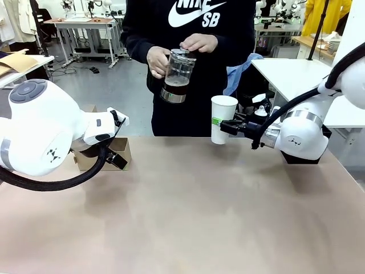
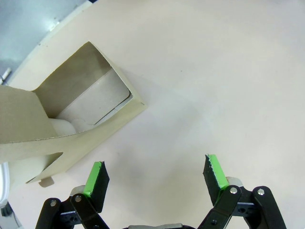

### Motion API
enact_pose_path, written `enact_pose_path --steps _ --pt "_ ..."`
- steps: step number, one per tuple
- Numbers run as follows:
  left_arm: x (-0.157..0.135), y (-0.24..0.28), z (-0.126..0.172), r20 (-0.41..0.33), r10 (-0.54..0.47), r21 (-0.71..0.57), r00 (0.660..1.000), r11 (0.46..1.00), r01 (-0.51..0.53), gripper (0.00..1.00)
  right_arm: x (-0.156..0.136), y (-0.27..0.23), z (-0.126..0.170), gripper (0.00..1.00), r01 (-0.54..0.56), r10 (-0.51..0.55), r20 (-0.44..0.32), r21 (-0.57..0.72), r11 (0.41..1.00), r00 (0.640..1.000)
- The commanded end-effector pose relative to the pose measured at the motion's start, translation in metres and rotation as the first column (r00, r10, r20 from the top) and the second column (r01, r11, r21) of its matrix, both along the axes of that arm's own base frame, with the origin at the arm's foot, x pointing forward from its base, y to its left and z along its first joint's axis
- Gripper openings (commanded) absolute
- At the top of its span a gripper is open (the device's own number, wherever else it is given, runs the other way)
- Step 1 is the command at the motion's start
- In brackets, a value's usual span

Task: Pour a drink into a cup and package it in a carrier.
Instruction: Pick up the 600 ml Paper Cup and place it in the middle top area of the table, then when a person places the Paper Cup Lid on the 600 ml Paper Cup , lift the 600 ml Paper Cup.

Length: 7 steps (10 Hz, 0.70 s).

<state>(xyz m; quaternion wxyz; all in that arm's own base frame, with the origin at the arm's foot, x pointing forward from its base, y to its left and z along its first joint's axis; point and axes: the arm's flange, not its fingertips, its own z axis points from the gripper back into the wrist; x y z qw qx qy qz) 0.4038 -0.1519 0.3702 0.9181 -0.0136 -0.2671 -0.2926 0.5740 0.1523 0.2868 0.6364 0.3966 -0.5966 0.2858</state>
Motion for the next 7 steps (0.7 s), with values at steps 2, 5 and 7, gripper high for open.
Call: enact_pose_path --steps 2,5,7 --pt "0.0 0.0003 0.0002 0.0 0.0 -0.001 1.0 1.0 0.0 1.0 -0.0005 0.0023 0.002 0.8 0.007 -0.007 -0.002 0.005 1.0 1.0" --pt "0.0 0.0003 0.0002 0.0 0.0 -0.001 1.0 1.0 0.0 1.0 -0.0005 0.0023 0.002 0.8 0.007 -0.007 -0.002 0.005 1.0 1.0" --pt "0.0 0.0003 0.0002 0.0 0.0 -0.001 1.0 1.0 0.0 1.0 -0.0005 0.0023 0.002 0.8 0.007 -0.007 -0.002 0.005 1.0 1.0"
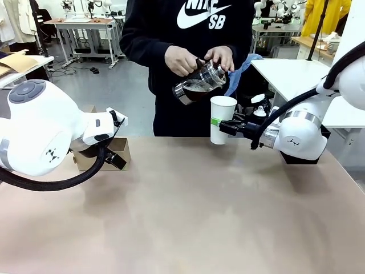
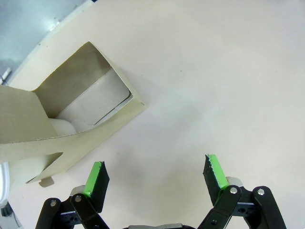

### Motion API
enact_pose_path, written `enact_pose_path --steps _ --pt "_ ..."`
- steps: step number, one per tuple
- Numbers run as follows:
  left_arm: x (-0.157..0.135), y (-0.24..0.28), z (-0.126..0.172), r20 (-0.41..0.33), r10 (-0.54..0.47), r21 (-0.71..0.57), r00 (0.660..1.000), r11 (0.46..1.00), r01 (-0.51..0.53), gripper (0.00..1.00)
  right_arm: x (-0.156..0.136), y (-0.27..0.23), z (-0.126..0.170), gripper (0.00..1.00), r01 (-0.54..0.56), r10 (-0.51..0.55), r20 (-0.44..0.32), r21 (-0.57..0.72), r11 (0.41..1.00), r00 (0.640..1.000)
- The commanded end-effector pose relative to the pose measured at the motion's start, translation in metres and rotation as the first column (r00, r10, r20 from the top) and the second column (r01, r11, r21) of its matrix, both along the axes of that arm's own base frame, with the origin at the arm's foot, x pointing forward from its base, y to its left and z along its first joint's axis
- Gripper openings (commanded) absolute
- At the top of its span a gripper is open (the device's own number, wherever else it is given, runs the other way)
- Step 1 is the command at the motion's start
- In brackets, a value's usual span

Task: Pour a drink into a cup and package it in a carrier.
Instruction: When a person places the Paper Cup Lid on the 600 ml Paper Cup , lift the 600 ml Paper Cup.

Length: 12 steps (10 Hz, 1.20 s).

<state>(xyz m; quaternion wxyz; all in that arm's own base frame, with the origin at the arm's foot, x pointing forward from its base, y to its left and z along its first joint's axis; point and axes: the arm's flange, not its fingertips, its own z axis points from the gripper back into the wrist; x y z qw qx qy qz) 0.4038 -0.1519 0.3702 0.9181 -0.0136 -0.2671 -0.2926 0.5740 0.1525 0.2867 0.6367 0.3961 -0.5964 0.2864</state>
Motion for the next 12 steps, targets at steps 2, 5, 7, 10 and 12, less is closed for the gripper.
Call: enact_pose_path --steps 2,5,7,10,12 --pt "0.0 0.0004 0.0002 0.0 0.0 -0.001 1.0 1.0 0.0 1.0 -0.0004 0.0021 0.0021 0.8 0.007 -0.007 -0.002 0.007 1.0 1.0" --pt "0.0 0.0004 0.0002 0.0 0.0 -0.001 1.0 1.0 0.0 1.0 -0.0004 0.0021 0.0021 0.8 0.007 -0.007 -0.002 0.007 1.0 1.0" --pt "0.0 0.0004 0.0002 0.0 0.0 -0.001 1.0 1.0 0.0 1.0 -0.0004 0.0021 0.0021 0.8 0.007 -0.007 -0.002 0.007 1.0 1.0" --pt "0.0 0.0004 0.0002 0.0 0.0 -0.001 1.0 1.0 0.0 1.0 -0.0004 0.0021 0.0021 0.8 0.007 -0.007 -0.002 0.007 1.0 1.0" --pt "0.0 0.0004 0.0002 0.0 0.0 -0.001 1.0 1.0 0.0 1.0 -0.0004 0.0021 0.0021 0.8 0.007 -0.007 -0.002 0.007 1.0 1.0"
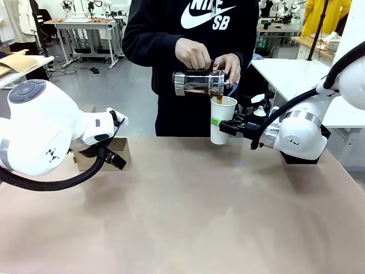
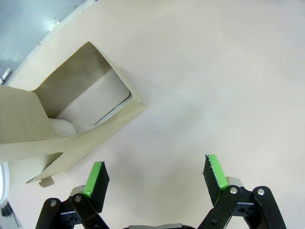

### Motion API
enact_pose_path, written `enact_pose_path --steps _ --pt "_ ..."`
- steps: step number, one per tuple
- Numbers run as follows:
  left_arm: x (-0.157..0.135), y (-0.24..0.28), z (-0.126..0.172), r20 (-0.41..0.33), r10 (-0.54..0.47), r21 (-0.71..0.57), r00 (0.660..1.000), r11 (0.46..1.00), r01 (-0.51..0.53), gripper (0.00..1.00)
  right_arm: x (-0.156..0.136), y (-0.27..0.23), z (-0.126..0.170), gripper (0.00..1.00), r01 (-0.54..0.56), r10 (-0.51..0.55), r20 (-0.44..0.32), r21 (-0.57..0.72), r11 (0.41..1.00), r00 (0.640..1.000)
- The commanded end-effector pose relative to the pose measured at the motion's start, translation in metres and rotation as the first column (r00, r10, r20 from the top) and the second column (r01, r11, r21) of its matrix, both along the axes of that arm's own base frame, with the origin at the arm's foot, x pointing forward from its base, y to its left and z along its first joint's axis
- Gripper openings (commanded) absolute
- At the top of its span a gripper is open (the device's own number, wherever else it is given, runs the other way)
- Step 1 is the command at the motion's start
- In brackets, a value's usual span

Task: Pour a drink into a cup and package it in a carrier.
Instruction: When a person places the Paper Cup Lid on the 600 ml Paper Cup , lift the 600 ml Paper Cup.

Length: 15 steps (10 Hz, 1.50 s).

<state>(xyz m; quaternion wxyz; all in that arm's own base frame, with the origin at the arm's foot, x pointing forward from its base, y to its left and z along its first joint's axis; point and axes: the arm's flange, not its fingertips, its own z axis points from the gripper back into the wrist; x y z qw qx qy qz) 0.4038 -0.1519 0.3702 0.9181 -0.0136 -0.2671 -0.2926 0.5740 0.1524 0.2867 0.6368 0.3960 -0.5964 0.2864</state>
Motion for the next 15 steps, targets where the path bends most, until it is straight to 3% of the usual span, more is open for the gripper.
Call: enact_pose_path --steps 1,15 --pt "0.0 0.0004 0.0002 0.0 0.0 -0.001 1.0 1.0 0.0 1.0 -0.0004 0.0022 0.0021 0.8 0.007 -0.007 -0.002 0.007 1.0 1.0" --pt "0.0 0.0004 0.0002 0.0 0.0 -0.001 1.0 1.0 0.0 1.0 -0.0004 0.0022 0.0021 0.8 0.007 -0.007 -0.002 0.007 1.0 1.0"
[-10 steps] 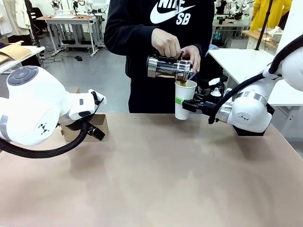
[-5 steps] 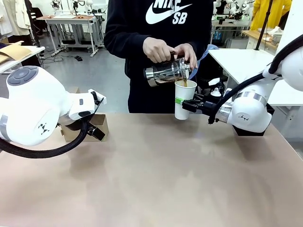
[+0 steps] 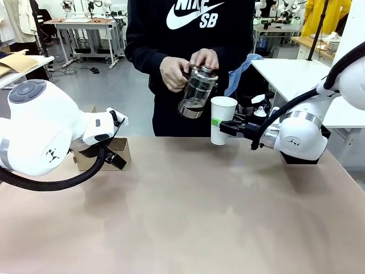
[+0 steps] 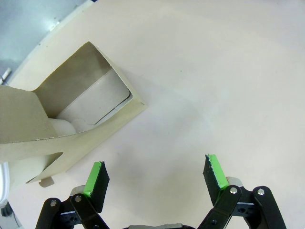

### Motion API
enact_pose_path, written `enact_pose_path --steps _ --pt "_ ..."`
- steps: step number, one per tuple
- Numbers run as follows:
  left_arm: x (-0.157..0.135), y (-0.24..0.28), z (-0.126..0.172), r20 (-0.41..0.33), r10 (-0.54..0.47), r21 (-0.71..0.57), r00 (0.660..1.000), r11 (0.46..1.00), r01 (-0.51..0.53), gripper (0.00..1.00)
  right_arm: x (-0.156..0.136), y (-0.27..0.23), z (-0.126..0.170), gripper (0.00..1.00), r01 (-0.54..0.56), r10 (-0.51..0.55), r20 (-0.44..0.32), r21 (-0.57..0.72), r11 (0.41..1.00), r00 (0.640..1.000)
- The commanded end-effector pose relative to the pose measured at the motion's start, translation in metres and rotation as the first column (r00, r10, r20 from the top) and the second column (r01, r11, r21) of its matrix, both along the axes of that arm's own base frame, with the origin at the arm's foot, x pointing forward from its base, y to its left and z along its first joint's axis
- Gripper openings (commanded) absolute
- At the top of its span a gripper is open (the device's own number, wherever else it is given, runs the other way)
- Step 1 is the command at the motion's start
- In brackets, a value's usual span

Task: Pour a drink into a cup and package it in a carrier.
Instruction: When a person places the Paper Cup Lid on the 600 ml Paper Cup , lift the 600 ml Paper Cup.

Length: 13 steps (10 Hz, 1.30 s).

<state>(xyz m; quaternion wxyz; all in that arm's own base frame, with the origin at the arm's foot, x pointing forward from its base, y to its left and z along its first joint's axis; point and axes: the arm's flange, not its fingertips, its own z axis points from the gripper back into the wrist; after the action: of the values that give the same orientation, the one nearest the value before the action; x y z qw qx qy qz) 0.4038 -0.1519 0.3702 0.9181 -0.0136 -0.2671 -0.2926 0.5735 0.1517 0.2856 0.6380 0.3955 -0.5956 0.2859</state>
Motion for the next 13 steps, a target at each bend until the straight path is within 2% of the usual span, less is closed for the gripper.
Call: enact_pose_path --steps 1,13 --pt "0.0 0.0004 0.0002 0.0 0.0 -0.001 1.0 1.0 0.0 1.0 0.0001 0.0029 0.0032 0.8 0.006 -0.006 0.0 0.009 1.0 1.0" --pt "0.0 0.0004 0.0002 0.0 0.0 -0.001 1.0 1.0 0.0 1.0 0.0001 0.0029 0.0032 0.8 0.006 -0.006 0.0 0.009 1.0 1.0"
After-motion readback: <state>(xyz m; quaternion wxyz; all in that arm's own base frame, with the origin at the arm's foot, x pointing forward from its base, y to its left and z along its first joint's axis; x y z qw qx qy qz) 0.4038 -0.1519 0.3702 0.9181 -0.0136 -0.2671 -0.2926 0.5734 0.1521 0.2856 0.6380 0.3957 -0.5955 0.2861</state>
